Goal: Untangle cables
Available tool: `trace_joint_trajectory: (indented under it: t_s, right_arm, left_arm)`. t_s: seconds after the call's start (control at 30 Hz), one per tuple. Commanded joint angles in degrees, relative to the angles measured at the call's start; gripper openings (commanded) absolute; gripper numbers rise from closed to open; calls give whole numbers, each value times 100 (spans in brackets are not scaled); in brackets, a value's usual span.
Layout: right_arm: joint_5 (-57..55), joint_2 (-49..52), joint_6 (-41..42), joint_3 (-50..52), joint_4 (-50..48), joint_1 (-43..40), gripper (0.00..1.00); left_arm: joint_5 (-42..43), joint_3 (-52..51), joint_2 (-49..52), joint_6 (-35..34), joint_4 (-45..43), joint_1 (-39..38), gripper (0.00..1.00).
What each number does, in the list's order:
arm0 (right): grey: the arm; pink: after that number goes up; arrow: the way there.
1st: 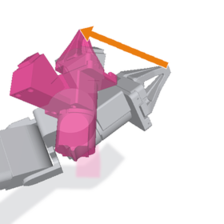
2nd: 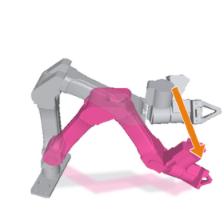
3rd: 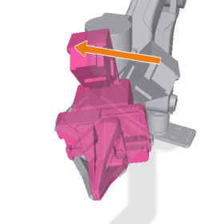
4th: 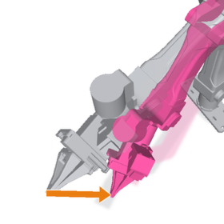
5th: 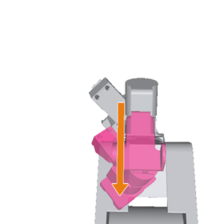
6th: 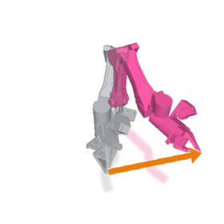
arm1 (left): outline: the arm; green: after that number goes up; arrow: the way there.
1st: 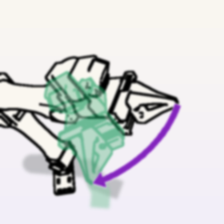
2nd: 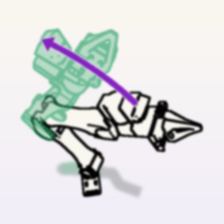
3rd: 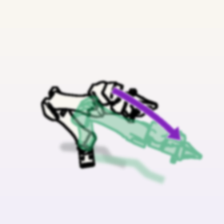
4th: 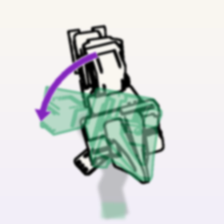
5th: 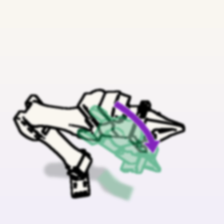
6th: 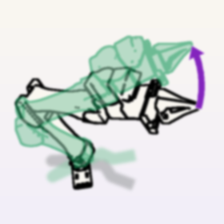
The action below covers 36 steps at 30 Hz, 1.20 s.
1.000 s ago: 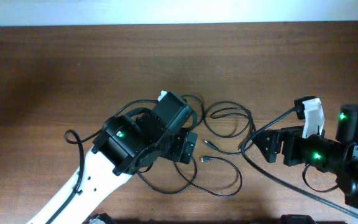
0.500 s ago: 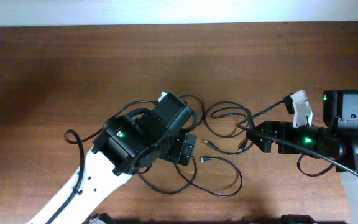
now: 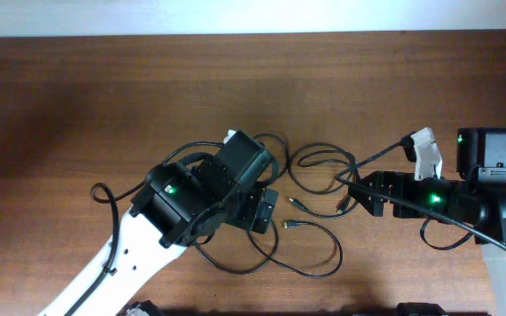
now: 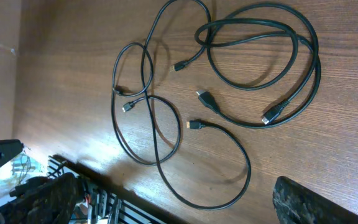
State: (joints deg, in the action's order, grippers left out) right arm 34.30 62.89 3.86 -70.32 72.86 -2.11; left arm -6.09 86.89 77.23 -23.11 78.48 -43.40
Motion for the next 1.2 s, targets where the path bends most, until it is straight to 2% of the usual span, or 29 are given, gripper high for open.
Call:
trace_joint_trajectory:
  t_s: [0.0, 0.63, 0.8, 0.93, 1.03, 1.1, 1.17]
  right_arm:
    - [-52, -63, -42, -46, -4, -15, 99]
    - [-52, -63, -42, -46, -4, -15, 99]
    - [-52, -63, -42, -46, -4, -15, 99]
    - [-52, -63, -42, -46, -4, -15, 99]
    - [-52, -63, -42, -46, -4, -15, 99]
    - [-52, -63, -42, -46, -4, -15, 99]
    - [-52, -63, -42, -46, -4, -15, 99]
  left_arm:
    - [-85, 22, -7, 92, 7, -11, 99]
    - [-83, 22, -11, 92, 7, -11, 99]
    - [-92, 22, -57, 94, 496, -7, 99]
    - [-236, 15, -345, 92, 470, 92, 99]
    - [-428, -83, -717, 94, 402, 468, 99]
    - [-494, -505, -1128, 96, 118, 680, 99]
    - [-490, -1346, -1814, 94, -380, 986, 99]
